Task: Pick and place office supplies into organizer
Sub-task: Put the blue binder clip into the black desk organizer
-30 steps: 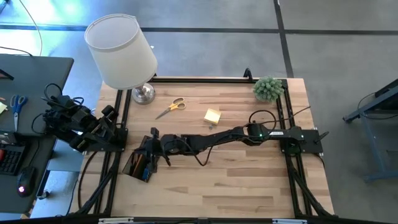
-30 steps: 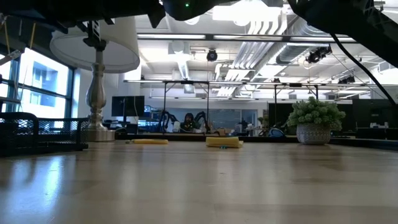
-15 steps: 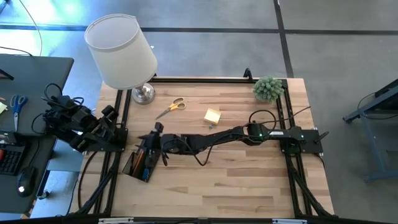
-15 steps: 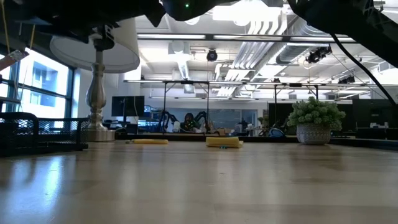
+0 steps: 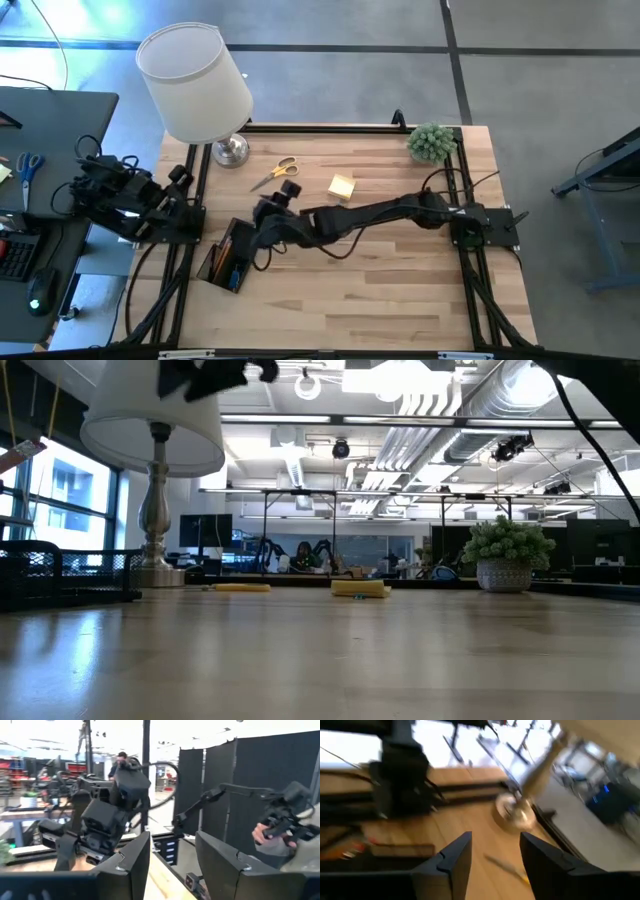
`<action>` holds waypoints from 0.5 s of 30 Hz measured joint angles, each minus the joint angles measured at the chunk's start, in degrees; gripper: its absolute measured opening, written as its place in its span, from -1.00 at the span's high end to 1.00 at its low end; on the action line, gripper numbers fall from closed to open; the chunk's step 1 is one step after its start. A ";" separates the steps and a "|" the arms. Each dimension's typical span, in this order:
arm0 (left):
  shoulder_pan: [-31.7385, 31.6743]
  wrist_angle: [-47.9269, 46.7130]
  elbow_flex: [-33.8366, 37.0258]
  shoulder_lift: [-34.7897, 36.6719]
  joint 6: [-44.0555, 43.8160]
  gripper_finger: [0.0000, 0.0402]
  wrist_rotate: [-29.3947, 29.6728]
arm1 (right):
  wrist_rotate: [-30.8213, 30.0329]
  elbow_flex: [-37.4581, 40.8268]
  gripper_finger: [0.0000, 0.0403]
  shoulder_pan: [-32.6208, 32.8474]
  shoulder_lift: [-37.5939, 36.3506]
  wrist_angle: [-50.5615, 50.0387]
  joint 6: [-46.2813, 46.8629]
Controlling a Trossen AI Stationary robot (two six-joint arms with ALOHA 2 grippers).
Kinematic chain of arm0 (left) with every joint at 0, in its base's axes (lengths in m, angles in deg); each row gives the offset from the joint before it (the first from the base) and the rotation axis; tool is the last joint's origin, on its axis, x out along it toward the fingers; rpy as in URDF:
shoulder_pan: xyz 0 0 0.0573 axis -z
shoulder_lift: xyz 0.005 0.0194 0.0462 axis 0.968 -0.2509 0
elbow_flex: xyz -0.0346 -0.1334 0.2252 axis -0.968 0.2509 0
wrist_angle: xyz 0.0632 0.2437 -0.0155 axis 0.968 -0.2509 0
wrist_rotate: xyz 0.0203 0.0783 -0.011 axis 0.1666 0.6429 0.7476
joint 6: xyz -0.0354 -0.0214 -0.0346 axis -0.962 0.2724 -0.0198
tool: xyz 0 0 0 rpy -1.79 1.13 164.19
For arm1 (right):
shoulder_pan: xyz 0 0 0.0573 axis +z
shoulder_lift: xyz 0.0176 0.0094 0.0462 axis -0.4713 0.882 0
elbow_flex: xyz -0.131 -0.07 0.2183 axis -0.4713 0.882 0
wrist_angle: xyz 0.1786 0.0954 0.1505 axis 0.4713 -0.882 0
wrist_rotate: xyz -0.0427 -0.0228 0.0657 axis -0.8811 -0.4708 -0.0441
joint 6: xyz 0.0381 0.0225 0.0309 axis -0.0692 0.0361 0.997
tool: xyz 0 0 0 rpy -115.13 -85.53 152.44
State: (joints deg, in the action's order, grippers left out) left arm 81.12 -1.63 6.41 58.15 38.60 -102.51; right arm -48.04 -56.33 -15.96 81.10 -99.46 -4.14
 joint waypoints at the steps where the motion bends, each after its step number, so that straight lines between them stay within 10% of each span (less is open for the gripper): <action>1: -0.02 0.06 0.20 0.00 -0.01 0.28 0.80 | -0.28 0.00 0.24 -0.26 -0.01 -2.70 1.64; 15: -0.02 3.08 4.53 -8.43 -4.55 0.28 14.10 | -2.48 2.86 0.39 -0.57 -0.46 -27.88 18.87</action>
State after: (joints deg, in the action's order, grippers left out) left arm 81.10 1.45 10.93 49.72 34.05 -88.41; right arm -50.52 -53.46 -16.54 80.64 -127.33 14.73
